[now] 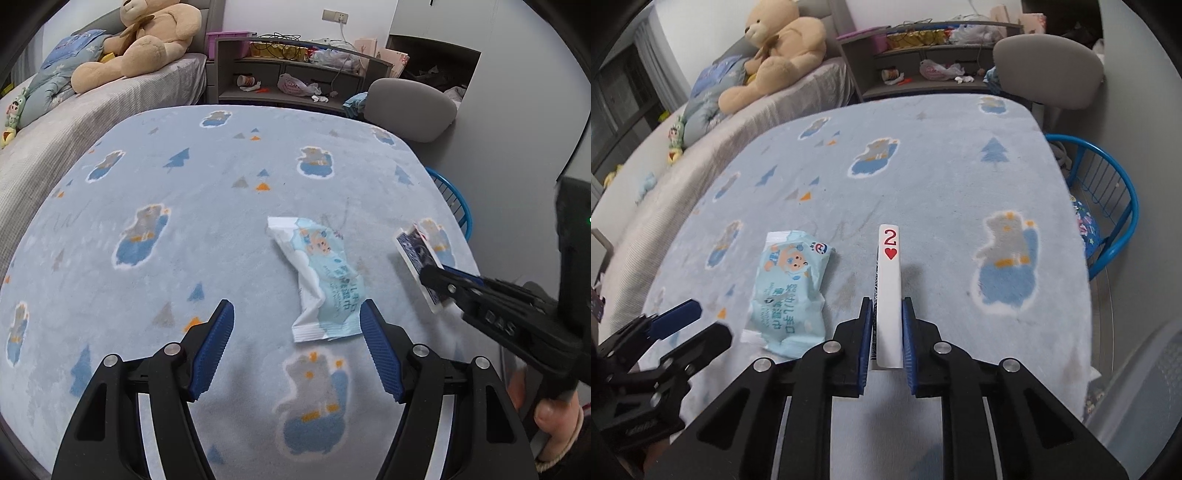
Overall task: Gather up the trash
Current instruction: 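Grasp the playing card with the right tool beside the wipe packet, then grasp the blue wet-wipe packet with the left tool while the right tool holds the card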
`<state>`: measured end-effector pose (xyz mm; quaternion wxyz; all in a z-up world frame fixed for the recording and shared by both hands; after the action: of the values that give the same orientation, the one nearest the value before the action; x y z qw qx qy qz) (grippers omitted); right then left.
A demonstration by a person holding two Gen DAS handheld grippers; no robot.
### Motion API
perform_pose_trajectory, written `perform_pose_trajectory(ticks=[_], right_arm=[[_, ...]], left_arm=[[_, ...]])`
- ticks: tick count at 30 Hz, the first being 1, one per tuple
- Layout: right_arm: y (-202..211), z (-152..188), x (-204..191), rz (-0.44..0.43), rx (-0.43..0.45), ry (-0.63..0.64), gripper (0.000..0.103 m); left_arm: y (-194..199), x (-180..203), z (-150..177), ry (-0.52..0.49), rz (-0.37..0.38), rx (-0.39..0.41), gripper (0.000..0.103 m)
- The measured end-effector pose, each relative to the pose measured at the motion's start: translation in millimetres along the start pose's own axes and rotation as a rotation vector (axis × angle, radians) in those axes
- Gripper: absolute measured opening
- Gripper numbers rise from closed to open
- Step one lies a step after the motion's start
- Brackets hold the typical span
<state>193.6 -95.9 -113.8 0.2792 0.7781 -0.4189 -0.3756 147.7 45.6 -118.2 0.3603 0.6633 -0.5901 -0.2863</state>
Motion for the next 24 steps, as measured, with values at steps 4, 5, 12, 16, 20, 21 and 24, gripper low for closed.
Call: perform_pose_trajectory(ticks=[4,5,12,16,20,21,24], right_arm=[[36,6,1,0.002,0.049,-0.018,0.016],[44,8,2,0.002,0.059,-0.024,0.016],[102,35,21,0.033,0.111,-0.075,0.016],[126,48,34,0.048,0.132,-0.108,0.016],[144,60,44,0.068,0.151,-0.131,0.016],[148,64,48,0.077,0.157,-0.14,0.016],[153,73,56,0.092,0.162,-0.161,0.016]], left_arm=[[-4,8,-13,-0.003,0.005,-0.005,0.071],[-7,9,-15,-0.001,-0.001,-0.009,0.071],[-30,17,-20,-0.011,-0.018,-0.048,0.071],[-39,21,-19,-0.024,-0.041,-0.055,0.071],[-49,24,-15,-0.044,-0.066,-0.065,0.071],[-51,25,-14,-0.051,-0.07,-0.067,0.071],[-56,30,-12,-0.068,-0.079,-0.072,0.071]])
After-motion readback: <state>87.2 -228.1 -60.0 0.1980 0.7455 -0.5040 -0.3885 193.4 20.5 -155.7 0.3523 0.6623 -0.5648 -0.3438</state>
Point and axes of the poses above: each gripper's, at about its wrist camera, not at the fingertips, and y roughly against the way its jaws point, x to its right, z to its underside, the point moved 8 cm from there along -y, roughly the way its jaws point, and after that the axes turned 7 degrees about -z, right-handed, at the moved point
